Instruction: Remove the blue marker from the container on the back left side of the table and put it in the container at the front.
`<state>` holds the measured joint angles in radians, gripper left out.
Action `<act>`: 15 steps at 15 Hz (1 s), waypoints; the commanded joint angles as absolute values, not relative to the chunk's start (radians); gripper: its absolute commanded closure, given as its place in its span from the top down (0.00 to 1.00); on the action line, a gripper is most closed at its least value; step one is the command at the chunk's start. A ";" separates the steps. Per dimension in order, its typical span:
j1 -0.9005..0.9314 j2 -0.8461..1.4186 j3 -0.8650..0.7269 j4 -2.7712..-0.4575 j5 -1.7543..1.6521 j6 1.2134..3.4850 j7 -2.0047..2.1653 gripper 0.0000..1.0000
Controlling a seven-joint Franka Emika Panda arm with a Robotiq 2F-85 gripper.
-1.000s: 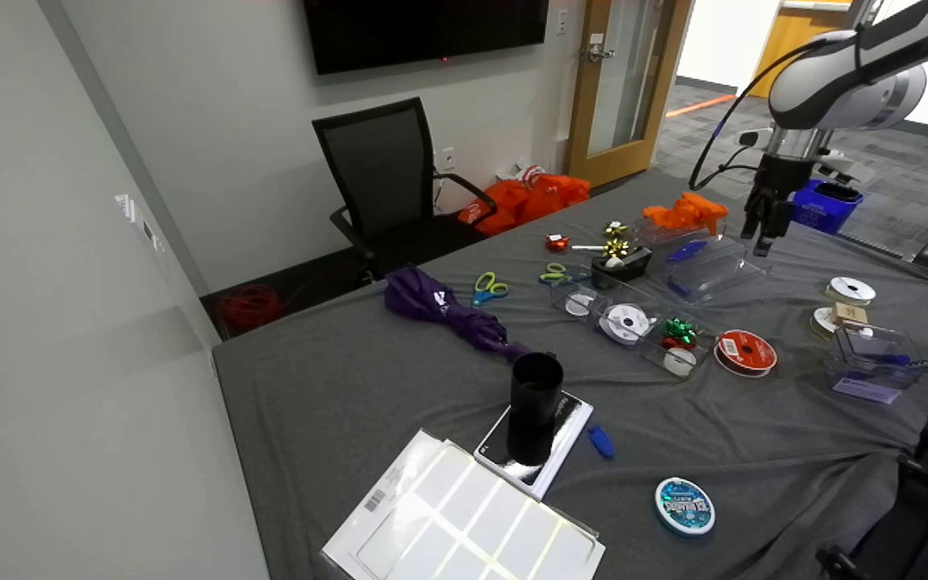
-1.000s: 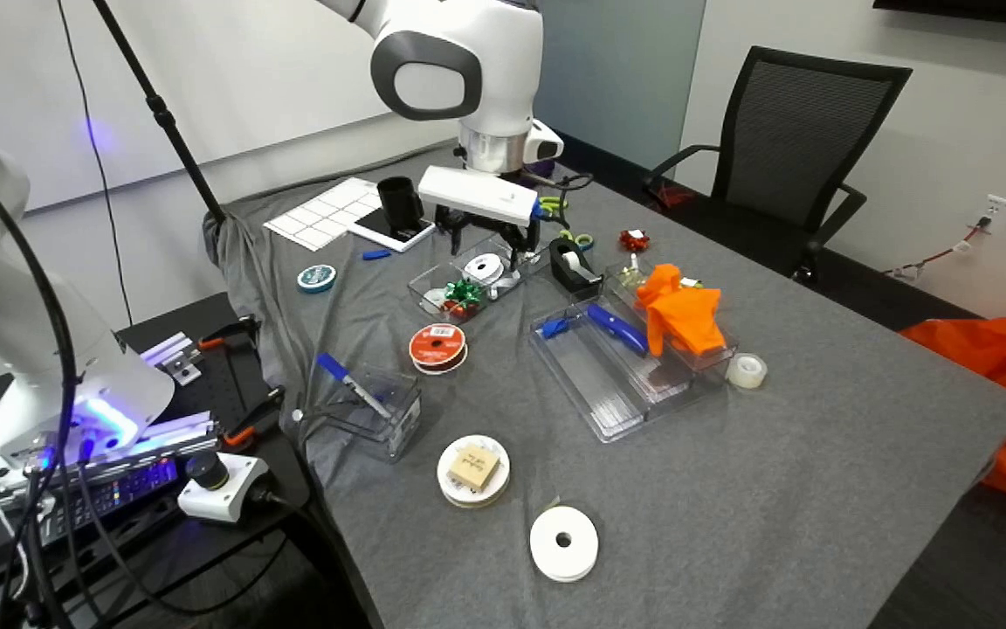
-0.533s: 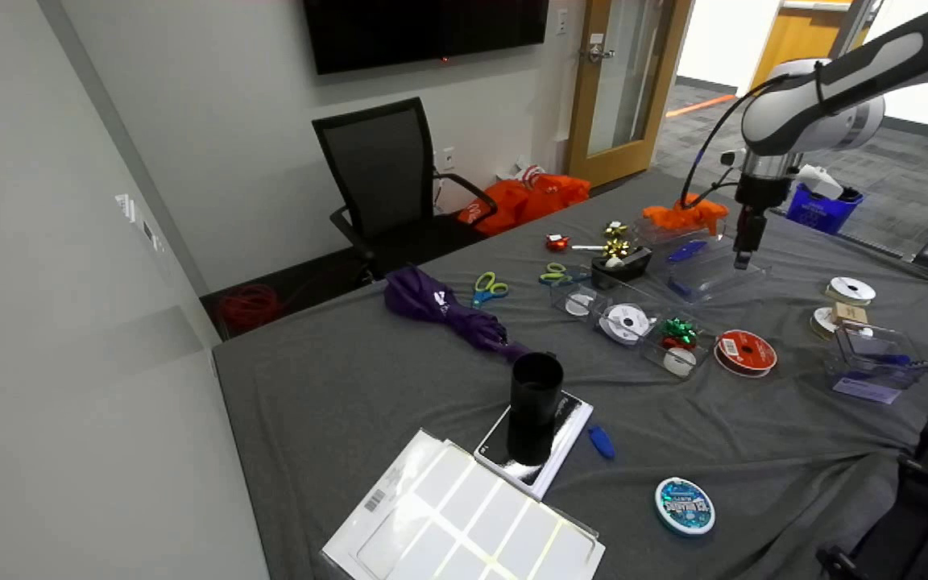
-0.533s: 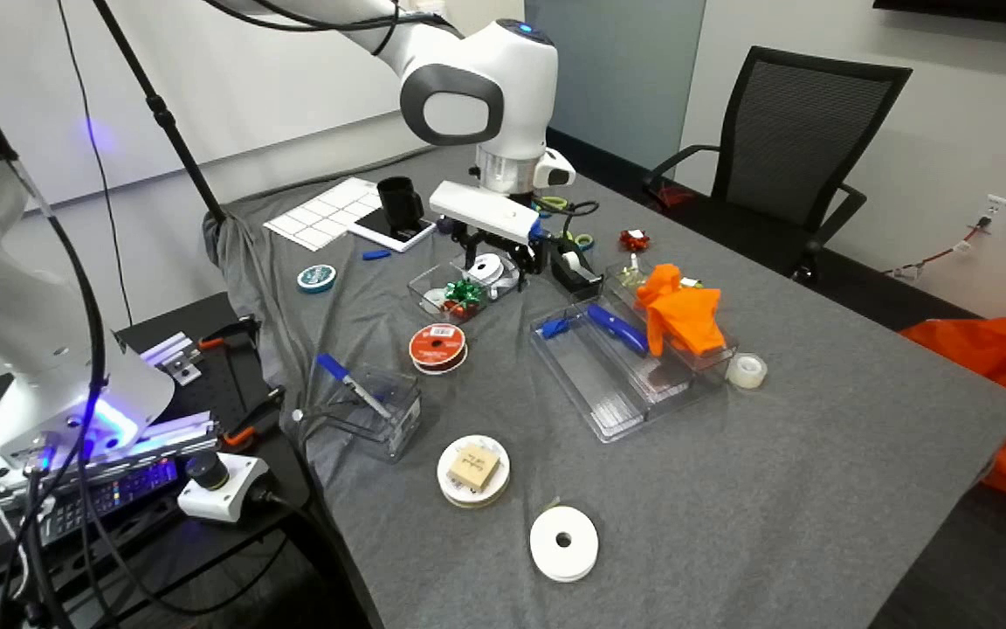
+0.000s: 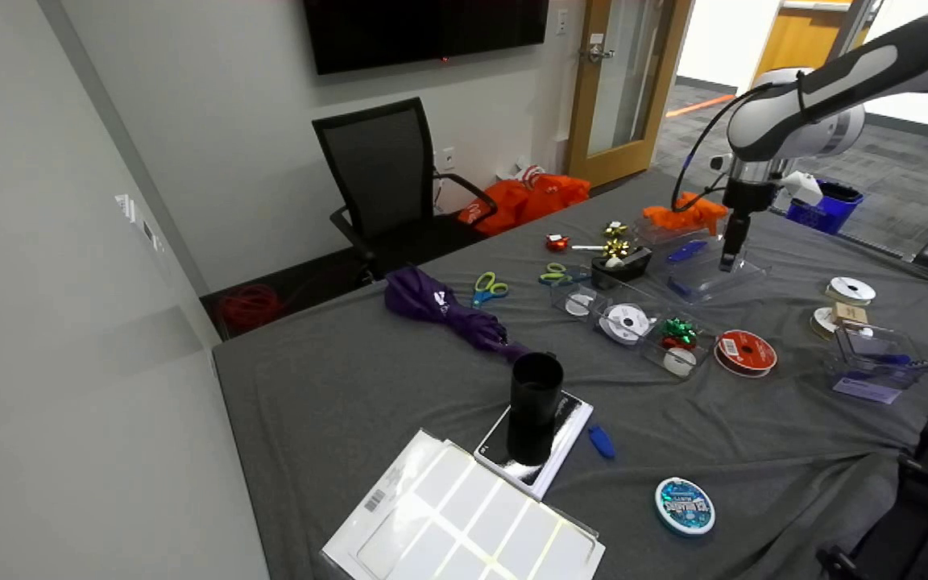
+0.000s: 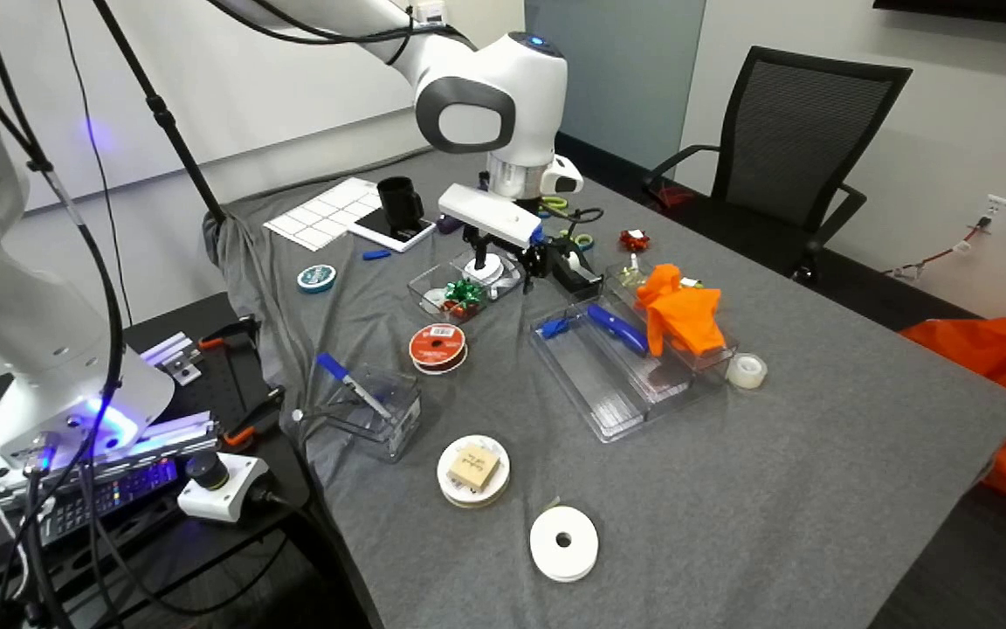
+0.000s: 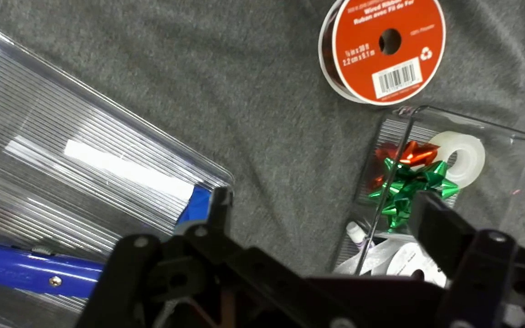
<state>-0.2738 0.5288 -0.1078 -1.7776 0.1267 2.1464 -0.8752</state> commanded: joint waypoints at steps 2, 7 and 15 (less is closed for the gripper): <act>-0.302 0.556 -0.087 -1.810 0.175 2.241 -0.763 1.00; -0.335 0.665 -0.084 -1.765 0.208 2.315 -0.614 1.00; -0.405 0.786 -0.011 -1.704 0.281 2.453 -0.471 0.51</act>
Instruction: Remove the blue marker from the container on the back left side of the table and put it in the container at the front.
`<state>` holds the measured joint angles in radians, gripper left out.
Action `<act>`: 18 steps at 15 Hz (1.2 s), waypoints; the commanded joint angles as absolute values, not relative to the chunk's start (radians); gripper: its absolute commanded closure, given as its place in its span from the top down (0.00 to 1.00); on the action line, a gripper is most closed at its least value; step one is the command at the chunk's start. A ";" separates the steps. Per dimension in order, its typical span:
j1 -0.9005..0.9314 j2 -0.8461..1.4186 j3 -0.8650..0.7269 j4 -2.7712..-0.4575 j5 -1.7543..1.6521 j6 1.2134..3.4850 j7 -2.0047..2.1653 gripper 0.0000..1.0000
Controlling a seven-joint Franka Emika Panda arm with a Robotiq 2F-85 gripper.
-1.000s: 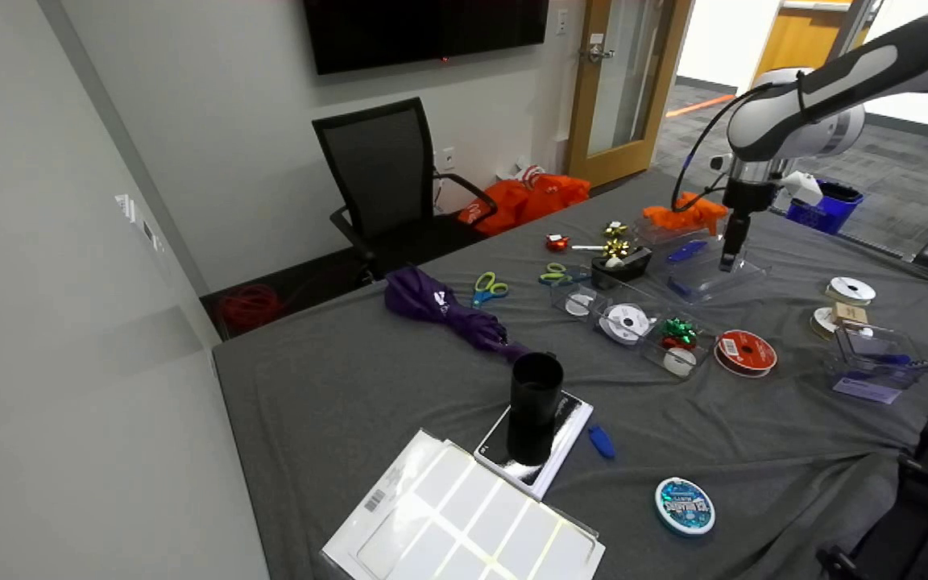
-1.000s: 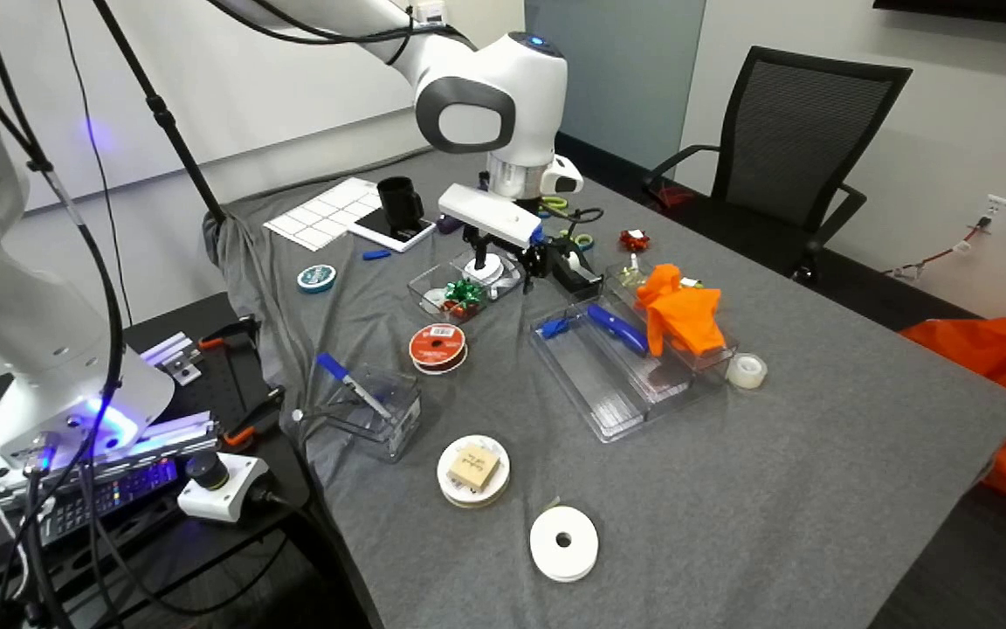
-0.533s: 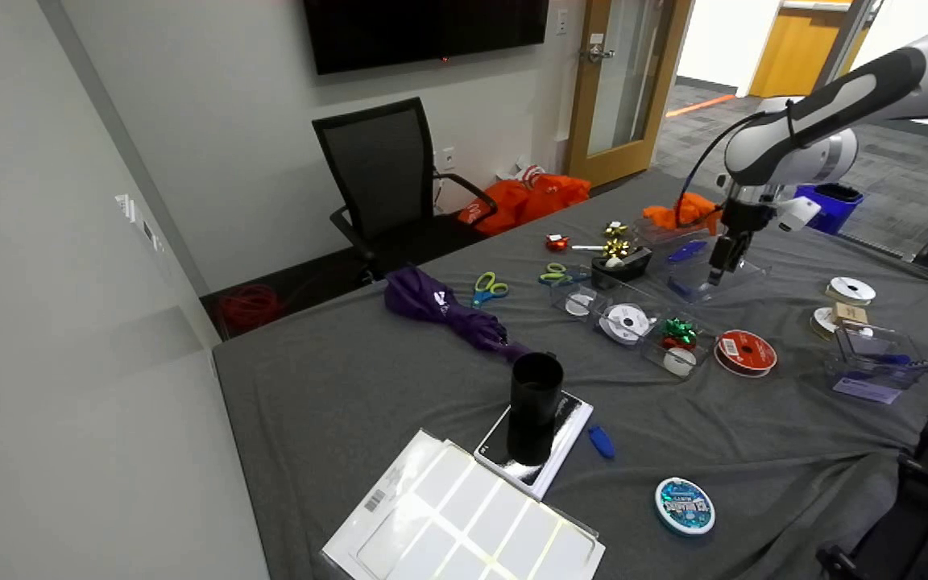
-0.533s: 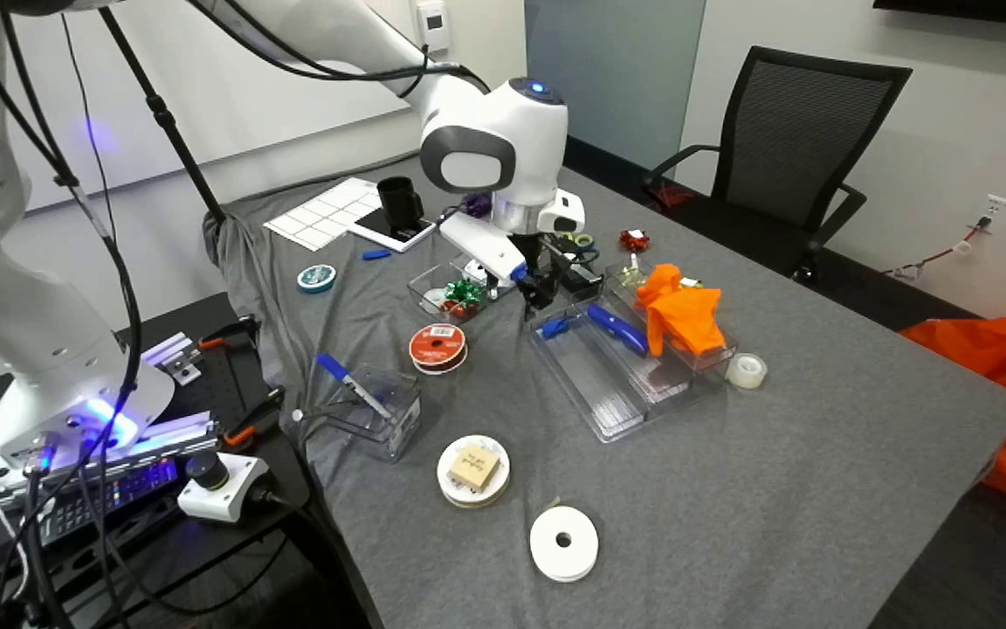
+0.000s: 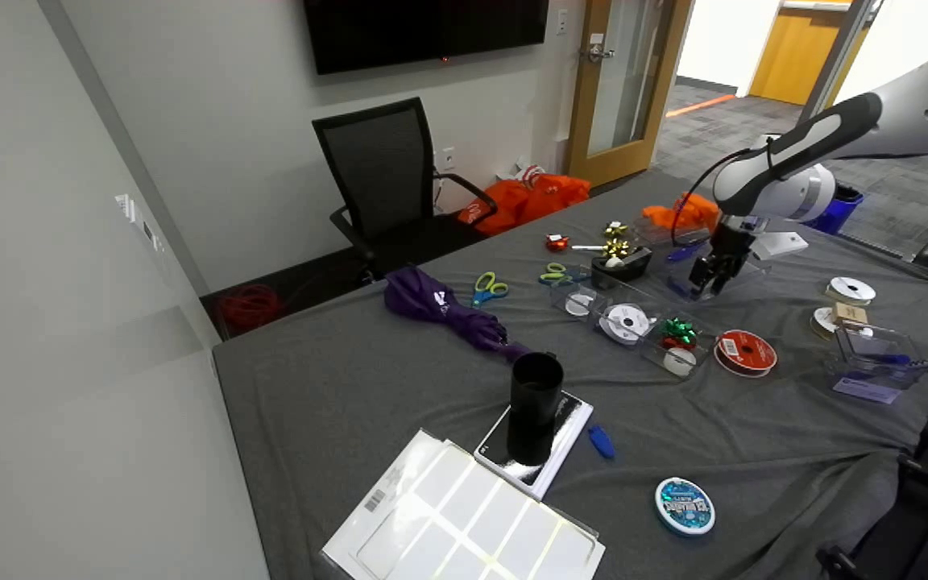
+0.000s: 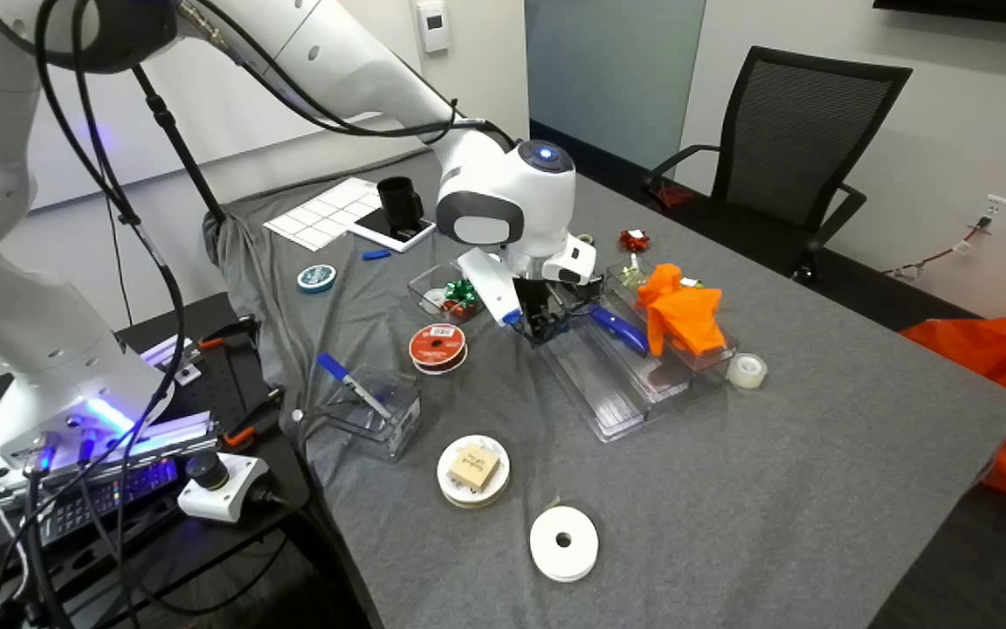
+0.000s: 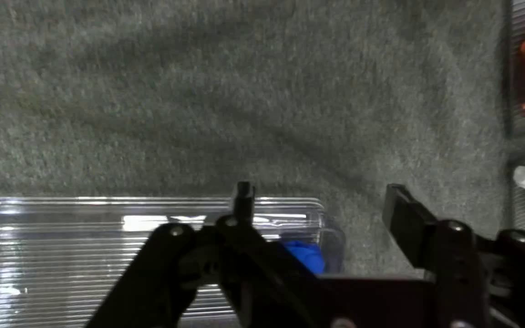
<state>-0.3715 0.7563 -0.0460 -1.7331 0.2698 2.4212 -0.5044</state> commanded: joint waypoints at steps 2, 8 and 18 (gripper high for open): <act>-0.411 0.790 -0.004 -1.709 0.276 2.474 -0.454 0.37; -0.427 0.797 0.017 -1.703 0.286 2.526 -0.431 0.00; -0.399 0.928 0.005 -1.492 0.284 2.517 -0.212 0.00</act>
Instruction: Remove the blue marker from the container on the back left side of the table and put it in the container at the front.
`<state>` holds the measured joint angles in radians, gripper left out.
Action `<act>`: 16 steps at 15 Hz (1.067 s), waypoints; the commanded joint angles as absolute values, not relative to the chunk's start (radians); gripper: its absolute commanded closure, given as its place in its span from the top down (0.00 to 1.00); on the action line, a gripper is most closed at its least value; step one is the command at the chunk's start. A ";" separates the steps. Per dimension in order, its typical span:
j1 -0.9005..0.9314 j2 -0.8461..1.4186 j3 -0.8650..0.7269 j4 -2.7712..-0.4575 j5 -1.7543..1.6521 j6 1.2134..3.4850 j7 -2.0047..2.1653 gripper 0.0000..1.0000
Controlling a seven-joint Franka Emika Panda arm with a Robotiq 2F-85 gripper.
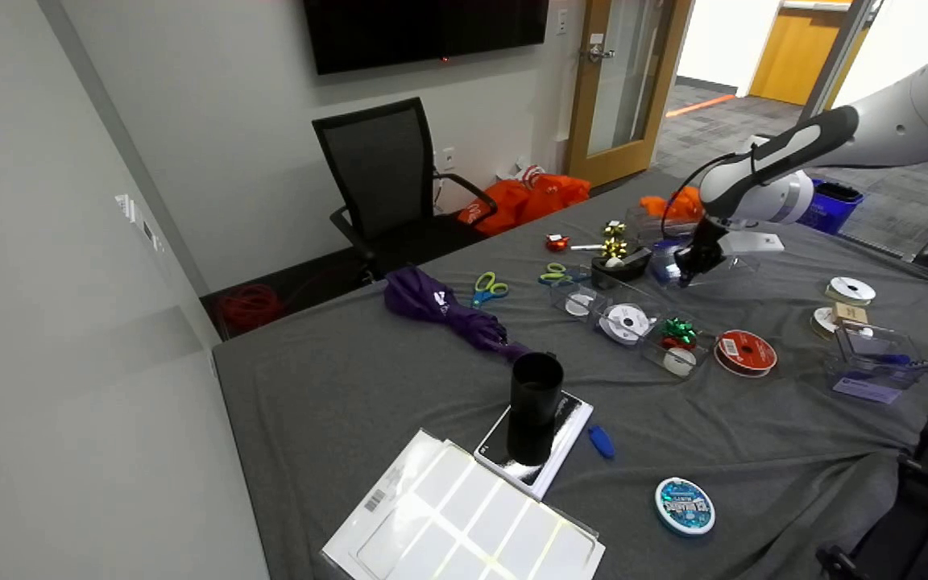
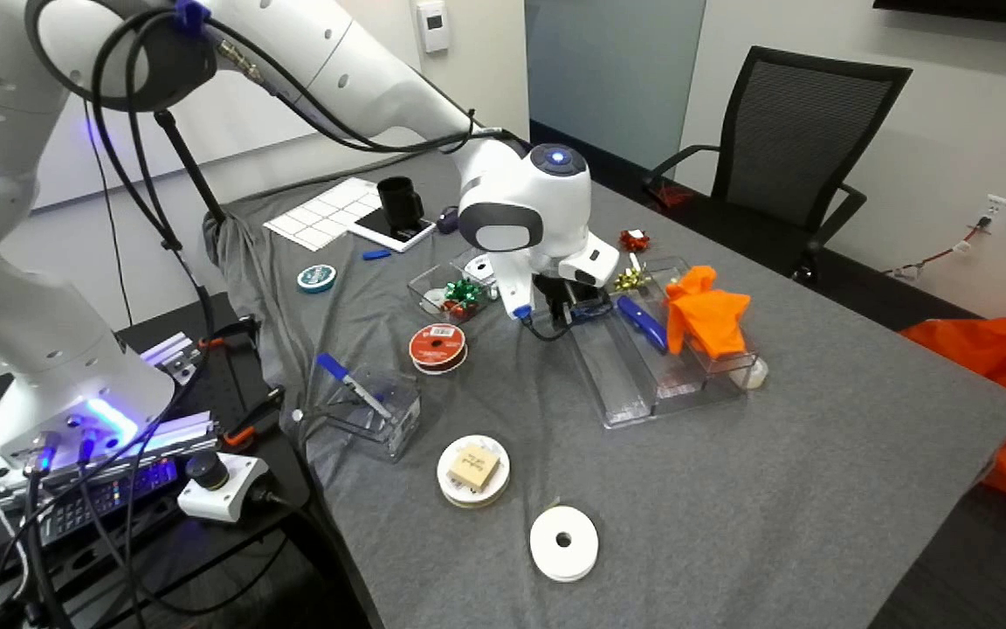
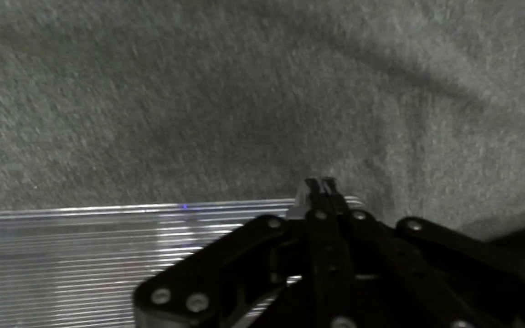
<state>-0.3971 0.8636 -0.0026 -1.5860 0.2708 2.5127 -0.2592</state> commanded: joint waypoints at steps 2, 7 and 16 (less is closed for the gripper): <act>-0.417 0.947 0.030 -1.462 0.304 2.536 -0.207 0.00; -0.419 0.928 0.028 -1.479 0.280 2.514 -0.239 0.00; -0.417 0.753 0.007 -1.665 0.188 2.516 -0.325 0.00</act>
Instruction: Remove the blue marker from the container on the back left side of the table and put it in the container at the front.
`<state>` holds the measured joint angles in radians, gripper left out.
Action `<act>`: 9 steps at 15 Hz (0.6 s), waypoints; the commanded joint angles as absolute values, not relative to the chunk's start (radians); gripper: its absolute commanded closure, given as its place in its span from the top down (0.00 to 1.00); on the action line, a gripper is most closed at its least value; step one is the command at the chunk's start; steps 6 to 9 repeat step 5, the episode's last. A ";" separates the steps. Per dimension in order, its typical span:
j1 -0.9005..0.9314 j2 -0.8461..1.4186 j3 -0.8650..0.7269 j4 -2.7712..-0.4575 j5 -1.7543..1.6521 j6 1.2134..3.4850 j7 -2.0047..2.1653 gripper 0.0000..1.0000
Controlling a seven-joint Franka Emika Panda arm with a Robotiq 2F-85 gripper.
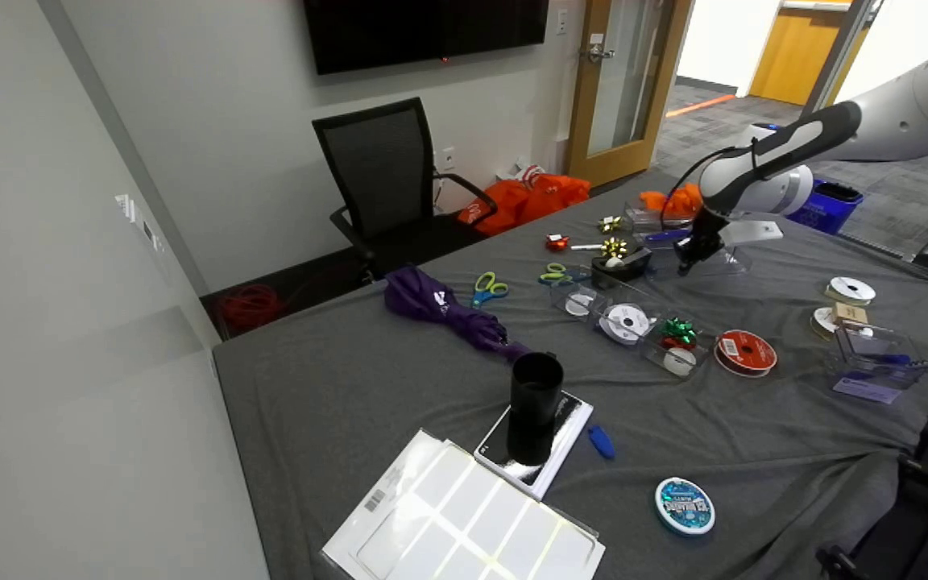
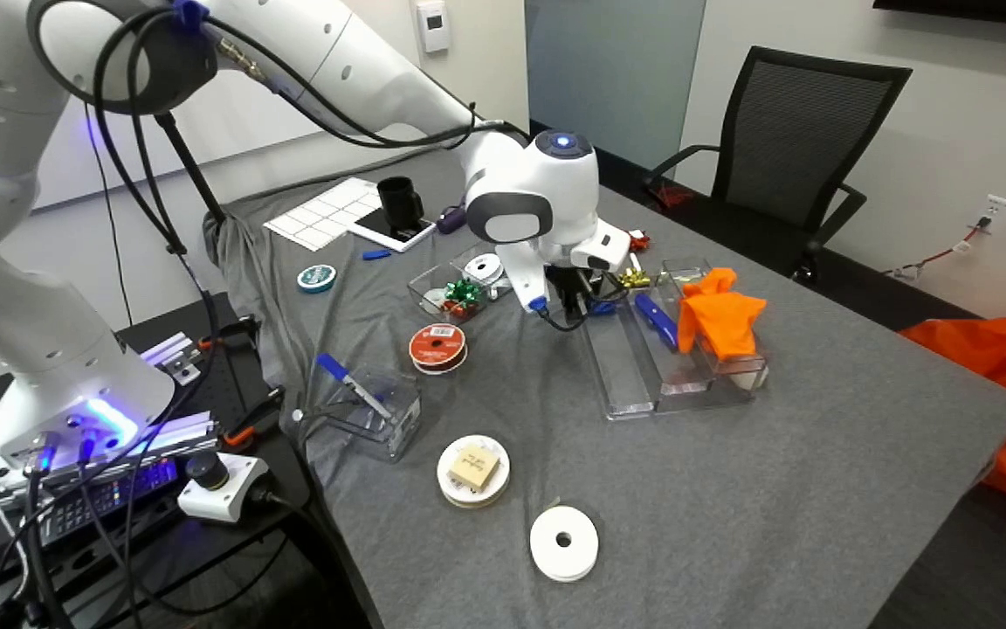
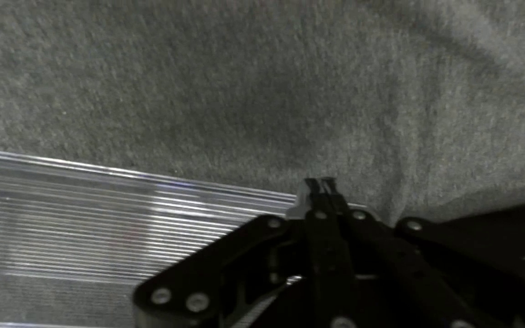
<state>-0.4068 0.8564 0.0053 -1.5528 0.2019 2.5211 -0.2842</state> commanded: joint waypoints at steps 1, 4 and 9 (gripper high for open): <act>-0.420 0.732 0.009 -1.684 0.188 2.515 -0.336 0.00; -0.434 0.661 0.015 -1.749 0.193 2.511 -0.383 0.00; -0.440 0.642 0.017 -1.767 0.196 2.508 -0.402 0.00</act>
